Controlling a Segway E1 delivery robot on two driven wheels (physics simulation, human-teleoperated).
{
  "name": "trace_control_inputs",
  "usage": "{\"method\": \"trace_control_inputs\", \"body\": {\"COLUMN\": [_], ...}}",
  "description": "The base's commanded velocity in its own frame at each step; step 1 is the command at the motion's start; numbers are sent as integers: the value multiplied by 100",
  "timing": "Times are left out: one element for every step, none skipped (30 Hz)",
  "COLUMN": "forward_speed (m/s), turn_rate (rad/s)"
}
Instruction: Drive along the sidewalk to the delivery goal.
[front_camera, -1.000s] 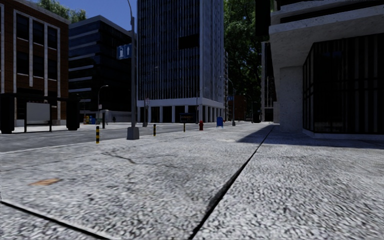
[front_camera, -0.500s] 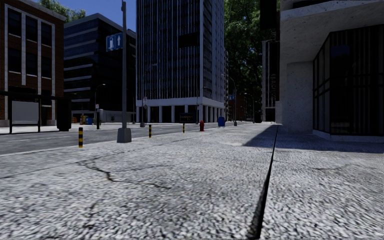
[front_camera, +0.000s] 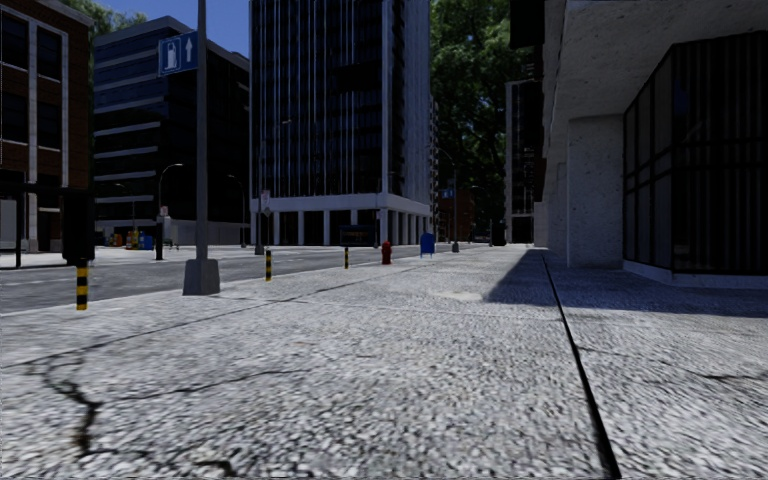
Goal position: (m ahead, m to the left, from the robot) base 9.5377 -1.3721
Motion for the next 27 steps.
{"method": "trace_control_inputs", "body": {"forward_speed": [197,197,197,197,197,197,197,197,197,197,197,197,197,197,197,197,197,197,197,197,197,197,197,197,197,197,197], "turn_rate": [-24,-24,-24,-24,-24,-24,-24,-24,-24,-24,-24,-24,-24,-24,-24,-24,-24,-24,-24,-24,-24,-24,-24,-24,-24,-24,-24]}}
